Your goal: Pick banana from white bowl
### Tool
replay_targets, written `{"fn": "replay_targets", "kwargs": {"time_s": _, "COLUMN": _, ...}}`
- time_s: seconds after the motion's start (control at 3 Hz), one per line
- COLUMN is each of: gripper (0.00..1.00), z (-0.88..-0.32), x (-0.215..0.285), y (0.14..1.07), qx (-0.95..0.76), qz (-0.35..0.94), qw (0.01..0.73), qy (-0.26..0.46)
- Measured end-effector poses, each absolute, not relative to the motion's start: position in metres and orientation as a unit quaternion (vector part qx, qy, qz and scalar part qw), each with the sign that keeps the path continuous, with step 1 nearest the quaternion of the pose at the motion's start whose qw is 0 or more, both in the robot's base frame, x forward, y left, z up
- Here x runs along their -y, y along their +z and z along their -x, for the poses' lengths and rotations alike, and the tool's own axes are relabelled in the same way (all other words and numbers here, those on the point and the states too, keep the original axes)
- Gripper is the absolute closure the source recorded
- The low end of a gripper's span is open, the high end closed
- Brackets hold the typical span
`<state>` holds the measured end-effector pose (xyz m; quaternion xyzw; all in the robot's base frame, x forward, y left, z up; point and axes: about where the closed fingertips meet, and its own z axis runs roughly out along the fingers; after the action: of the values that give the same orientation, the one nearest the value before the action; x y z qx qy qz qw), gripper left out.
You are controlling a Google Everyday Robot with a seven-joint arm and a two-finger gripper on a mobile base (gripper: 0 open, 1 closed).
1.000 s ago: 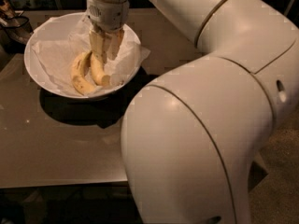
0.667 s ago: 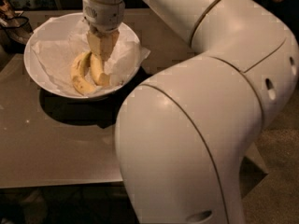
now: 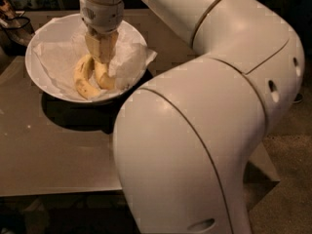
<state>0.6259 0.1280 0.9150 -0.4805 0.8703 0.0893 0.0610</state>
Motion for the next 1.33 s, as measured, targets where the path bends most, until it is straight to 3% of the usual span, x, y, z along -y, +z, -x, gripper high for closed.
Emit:
{"fn": "replay_targets", "kwargs": {"time_s": 1.0, "gripper": 0.13, "z": -0.6259, "x": -0.1280, "y": 0.9150, "qx": -0.870, "qz": 0.481, "qw": 0.061, "qy": 0.089}}
{"fn": "replay_targets", "kwargs": {"time_s": 1.33, "gripper": 0.00, "z": -0.6259, "x": -0.1280, "y": 0.9150, "qx": -0.870, "qz": 0.481, "qw": 0.061, "qy": 0.089}}
